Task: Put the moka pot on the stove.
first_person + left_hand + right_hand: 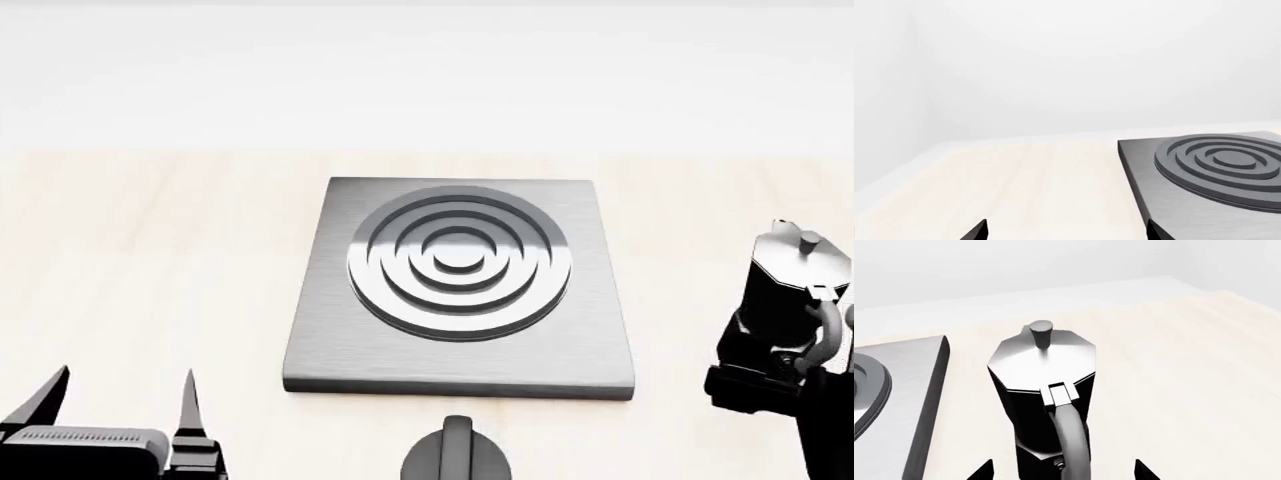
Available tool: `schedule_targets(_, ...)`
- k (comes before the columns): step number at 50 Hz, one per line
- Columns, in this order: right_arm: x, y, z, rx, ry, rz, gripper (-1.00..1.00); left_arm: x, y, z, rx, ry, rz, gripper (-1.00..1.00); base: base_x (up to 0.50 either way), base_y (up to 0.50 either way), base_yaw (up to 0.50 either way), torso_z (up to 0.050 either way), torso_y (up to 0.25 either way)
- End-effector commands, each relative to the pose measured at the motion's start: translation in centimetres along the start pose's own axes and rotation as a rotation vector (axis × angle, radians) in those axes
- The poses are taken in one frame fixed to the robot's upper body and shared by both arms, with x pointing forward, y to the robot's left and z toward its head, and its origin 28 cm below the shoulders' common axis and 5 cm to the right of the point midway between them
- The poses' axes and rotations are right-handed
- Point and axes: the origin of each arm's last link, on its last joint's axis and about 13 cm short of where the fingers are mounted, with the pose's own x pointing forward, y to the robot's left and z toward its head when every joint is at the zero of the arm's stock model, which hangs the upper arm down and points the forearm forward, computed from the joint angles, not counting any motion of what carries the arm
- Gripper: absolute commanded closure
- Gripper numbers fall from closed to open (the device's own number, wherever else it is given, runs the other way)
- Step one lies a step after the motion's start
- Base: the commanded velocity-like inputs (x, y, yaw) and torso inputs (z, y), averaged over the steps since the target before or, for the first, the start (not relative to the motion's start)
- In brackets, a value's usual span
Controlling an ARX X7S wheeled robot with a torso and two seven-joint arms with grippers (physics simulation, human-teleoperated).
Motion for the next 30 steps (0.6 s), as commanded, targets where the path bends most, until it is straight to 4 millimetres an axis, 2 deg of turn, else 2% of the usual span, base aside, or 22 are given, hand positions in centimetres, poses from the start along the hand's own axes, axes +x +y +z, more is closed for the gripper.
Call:
schedule_targets(1,0.3,-0.3,-1.3,0.052,0.021,0.002,-1.00,0.2,0.2,-0.1,-0.026,-0.006,-0.004,-1.00,0.00,0.00,0.00,0.000,0.000)
schedule_targets(18,0.4,-0.1,-0.1,0.121,-0.019,0.024,-1.00,0.5,0.3,0.0,-0.023,-0.006,-0.002,-1.00,0.00,0.00,0.00,0.000,0.000)
schedule_targets(30,0.9,0.0,-0.5,0.118,-0.013,0.042,-1.00,0.3,0.4,0.2,-0.023,-0.010,0.001,-1.00,0.00,0.00,0.00,0.000,0.000)
